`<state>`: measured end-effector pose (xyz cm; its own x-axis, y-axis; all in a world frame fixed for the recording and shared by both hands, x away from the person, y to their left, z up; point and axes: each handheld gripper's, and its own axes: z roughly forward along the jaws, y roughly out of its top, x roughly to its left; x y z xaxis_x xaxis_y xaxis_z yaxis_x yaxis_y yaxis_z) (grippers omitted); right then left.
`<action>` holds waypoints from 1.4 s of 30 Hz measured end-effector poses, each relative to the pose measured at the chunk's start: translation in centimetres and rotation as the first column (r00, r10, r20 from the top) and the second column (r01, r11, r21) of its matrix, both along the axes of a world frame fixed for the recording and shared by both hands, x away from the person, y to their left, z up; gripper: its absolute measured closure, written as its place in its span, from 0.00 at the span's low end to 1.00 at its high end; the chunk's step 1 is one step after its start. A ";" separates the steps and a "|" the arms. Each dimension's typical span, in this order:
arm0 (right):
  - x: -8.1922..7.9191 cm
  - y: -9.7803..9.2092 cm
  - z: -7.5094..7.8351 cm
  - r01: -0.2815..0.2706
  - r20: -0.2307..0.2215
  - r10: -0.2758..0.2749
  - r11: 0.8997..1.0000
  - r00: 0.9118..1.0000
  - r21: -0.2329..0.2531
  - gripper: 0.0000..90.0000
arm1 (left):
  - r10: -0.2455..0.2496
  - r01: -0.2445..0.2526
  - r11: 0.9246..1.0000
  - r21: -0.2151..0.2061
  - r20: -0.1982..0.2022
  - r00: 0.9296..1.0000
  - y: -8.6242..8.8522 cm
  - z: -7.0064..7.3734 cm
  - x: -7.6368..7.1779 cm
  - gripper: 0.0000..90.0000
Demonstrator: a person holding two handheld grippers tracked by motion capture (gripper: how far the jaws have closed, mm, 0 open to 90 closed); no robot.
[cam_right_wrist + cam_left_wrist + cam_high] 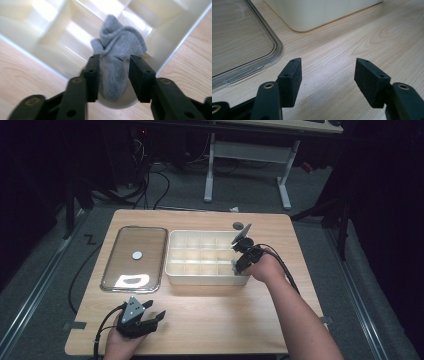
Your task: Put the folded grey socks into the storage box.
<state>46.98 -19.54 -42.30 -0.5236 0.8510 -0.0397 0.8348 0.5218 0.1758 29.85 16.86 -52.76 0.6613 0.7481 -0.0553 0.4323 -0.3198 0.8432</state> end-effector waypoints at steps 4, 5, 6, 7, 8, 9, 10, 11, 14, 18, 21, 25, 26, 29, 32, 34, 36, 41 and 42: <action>-0.3 -0.1 1.3 -0.002 0.005 0.001 1.000 1.000 0.013 0.93 | -0.002 0.002 1.000 0.004 -0.001 1.000 -0.1 0.0 0.0 0.44; -0.3 -0.2 1.3 0.000 0.000 0.000 1.000 1.000 0.011 0.97 | -0.004 0.004 1.000 0.005 -0.003 1.000 -0.1 0.0 0.0 0.44; -0.2 -0.3 1.2 -0.010 -0.011 0.010 1.000 1.000 0.003 0.99 | -0.004 0.004 1.000 0.005 -0.004 1.000 -0.1 0.0 0.0 0.44; -0.2 -0.3 0.9 0.002 -0.026 -0.002 1.000 1.000 -0.008 1.00 | -0.005 0.005 1.000 0.005 -0.004 1.000 -0.1 0.0 0.0 0.44; -0.2 -0.4 0.6 -0.002 -0.029 0.002 1.000 1.000 -0.019 1.00 | -0.005 0.005 1.000 0.006 -0.004 1.000 -0.1 -0.1 0.0 0.44; -0.1 -0.5 0.1 -0.006 -0.036 0.005 1.000 0.999 -0.024 1.00 | -0.005 0.005 1.000 0.006 -0.005 1.000 -0.1 -0.1 0.0 0.44; -0.2 -0.5 -0.3 0.007 -0.047 -0.008 1.000 0.999 -0.024 1.00 | -0.005 0.005 1.000 0.008 -0.005 1.000 -0.1 -0.1 0.0 0.44; -0.1 -0.6 -0.8 0.006 -0.053 -0.008 1.000 0.999 -0.025 1.00 | -0.004 0.004 1.000 0.007 -0.005 1.000 -0.1 -0.1 0.0 0.44; 0.0 -0.6 -2.4 0.007 -0.079 -0.009 1.000 0.997 -0.026 1.00 | -0.006 0.006 1.000 0.005 -0.006 1.000 -0.1 -0.1 0.0 0.44; 0.2 -0.5 -3.4 0.004 -0.090 -0.006 1.000 0.996 -0.018 0.99 | -0.006 0.006 1.000 0.007 -0.007 1.000 -0.1 -0.2 0.1 0.44; 0.0 -0.6 -2.5 0.016 -0.077 -0.018 1.000 0.997 -0.020 0.91 | -0.007 0.007 1.000 0.005 -0.008 1.000 -0.1 -0.2 0.1 0.44; 0.0 -1.0 -1.2 0.035 -0.026 -0.035 0.999 0.999 0.006 0.90 | -0.019 0.019 1.000 0.009 -0.011 1.000 -0.2 -0.2 0.0 0.44; 0.0 -1.1 -0.6 0.042 -0.001 -0.042 0.999 0.999 0.026 0.88 | -0.020 0.020 1.000 0.009 -0.011 1.000 -0.3 -0.2 0.0 0.44; 0.3 -1.1 0.0 0.062 0.032 -0.063 0.998 0.997 0.031 0.86 | -0.022 0.022 1.000 0.010 -0.009 1.000 -0.3 -0.2 0.0 0.44; 0.6 -0.8 0.1 0.067 0.037 -0.069 0.997 0.997 0.039 0.90 | -0.021 0.021 1.000 0.011 -0.010 1.000 -0.3 -0.2 0.0 0.44; 0.9 -0.6 -0.1 0.071 0.035 -0.072 0.997 0.997 0.034 0.91 | -0.018 0.018 1.000 0.007 -0.011 1.000 -0.3 -0.2 0.0 0.44; 1.2 -0.4 -0.6 0.090 0.020 -0.091 0.996 0.996 0.028 0.90 | -0.019 0.019 1.000 0.007 -0.012 1.000 -0.2 -0.2 0.0 0.44; 1.7 -0.2 -1.9 0.090 0.000 -0.090 0.996 0.996 -0.005 0.90 | -0.022 0.022 1.000 0.012 -0.013 1.000 -0.3 -0.3 0.0 0.44; 1.8 -0.2 -2.0 0.093 -0.006 -0.093 0.996 0.996 -0.003 0.90 | -0.022 0.022 1.000 0.012 -0.013 1.000 -0.3 -0.3 0.0 0.44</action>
<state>48.79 -19.73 -44.35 -0.4428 0.8958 -0.0387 0.8807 0.4426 0.1689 29.85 16.55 -53.11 0.6768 0.7341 -0.0546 0.4357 -0.3397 0.8335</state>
